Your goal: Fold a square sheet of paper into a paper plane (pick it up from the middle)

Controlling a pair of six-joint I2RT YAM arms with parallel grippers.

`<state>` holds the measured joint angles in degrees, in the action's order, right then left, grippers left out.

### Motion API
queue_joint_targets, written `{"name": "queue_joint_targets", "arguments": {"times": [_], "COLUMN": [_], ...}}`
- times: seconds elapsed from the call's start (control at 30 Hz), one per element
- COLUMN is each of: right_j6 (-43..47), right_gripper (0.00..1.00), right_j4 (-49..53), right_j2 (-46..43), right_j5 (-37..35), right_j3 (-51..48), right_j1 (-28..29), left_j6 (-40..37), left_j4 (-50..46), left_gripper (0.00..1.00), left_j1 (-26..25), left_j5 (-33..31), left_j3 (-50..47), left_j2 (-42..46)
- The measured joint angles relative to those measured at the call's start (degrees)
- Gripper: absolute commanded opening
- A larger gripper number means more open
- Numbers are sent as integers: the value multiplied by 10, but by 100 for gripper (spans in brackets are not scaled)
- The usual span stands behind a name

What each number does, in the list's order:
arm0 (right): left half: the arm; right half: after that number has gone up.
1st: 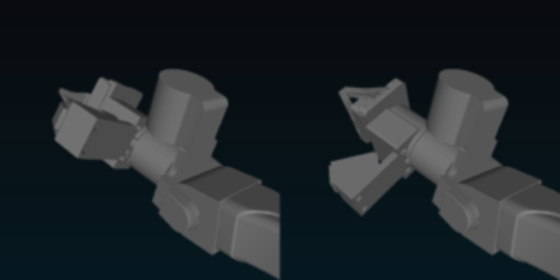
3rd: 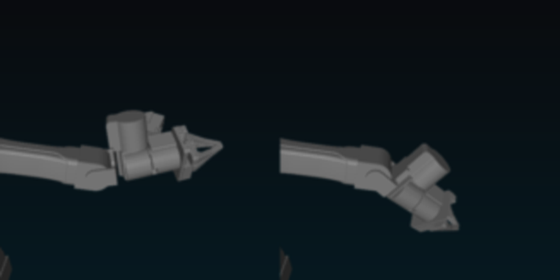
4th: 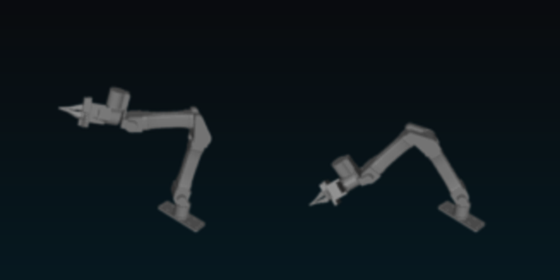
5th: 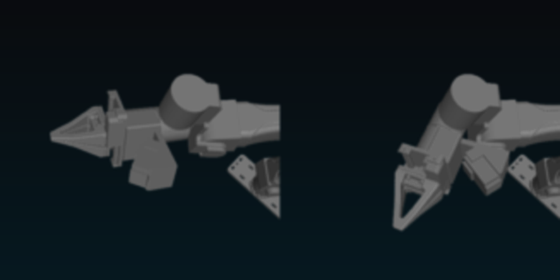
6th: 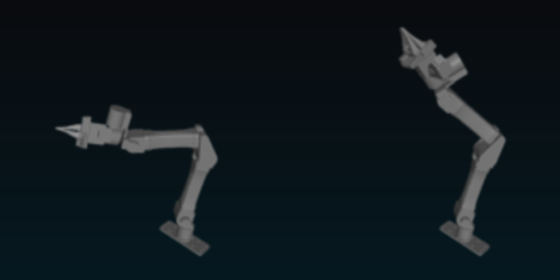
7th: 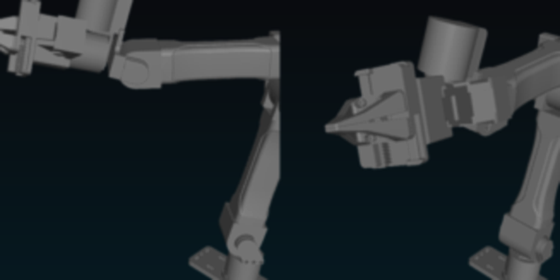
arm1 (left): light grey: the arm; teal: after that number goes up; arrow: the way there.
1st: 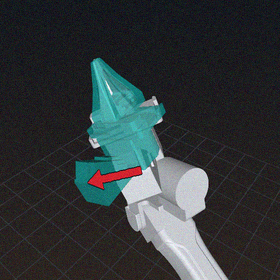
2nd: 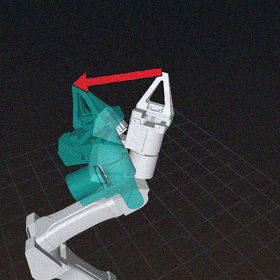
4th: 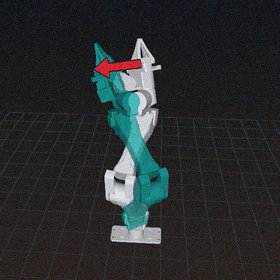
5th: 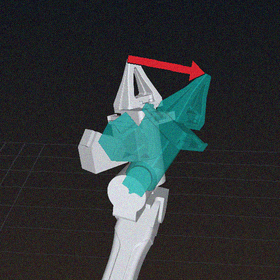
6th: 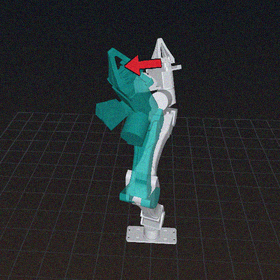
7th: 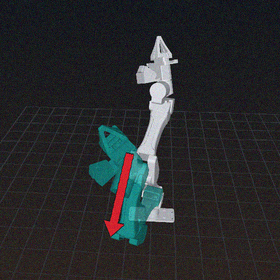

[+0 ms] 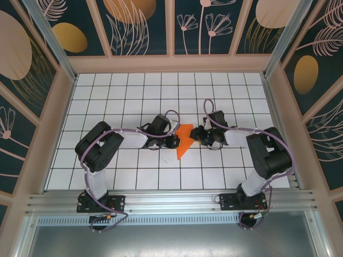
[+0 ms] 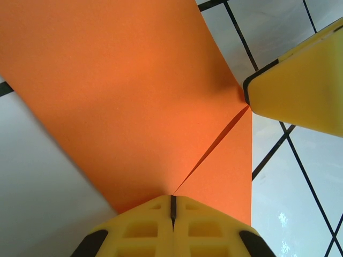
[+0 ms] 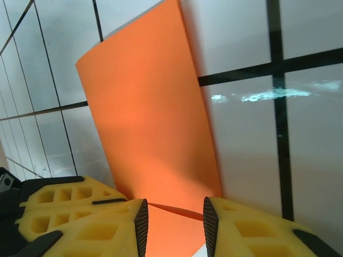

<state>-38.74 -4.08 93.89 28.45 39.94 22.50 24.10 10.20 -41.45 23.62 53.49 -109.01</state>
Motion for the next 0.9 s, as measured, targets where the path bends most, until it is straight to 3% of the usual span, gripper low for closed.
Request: {"name": "queue_joint_targets", "arguments": {"times": [0.37, 0.9], "right_j6": [-22, -38], "right_gripper": [36, 34], "right_j4": [-1, -14], "right_j2": [0, -10], "right_j5": [-40, -18], "right_j3": [-3, -7], "right_j1": [11, 17], "left_j6": [5, 6], "left_j4": [3, 3], "left_gripper": [1, 1], "left_j1": [0, 0], "left_j5": [2, 2], "left_j3": [-3, -3], "left_j2": [0, 0]}}
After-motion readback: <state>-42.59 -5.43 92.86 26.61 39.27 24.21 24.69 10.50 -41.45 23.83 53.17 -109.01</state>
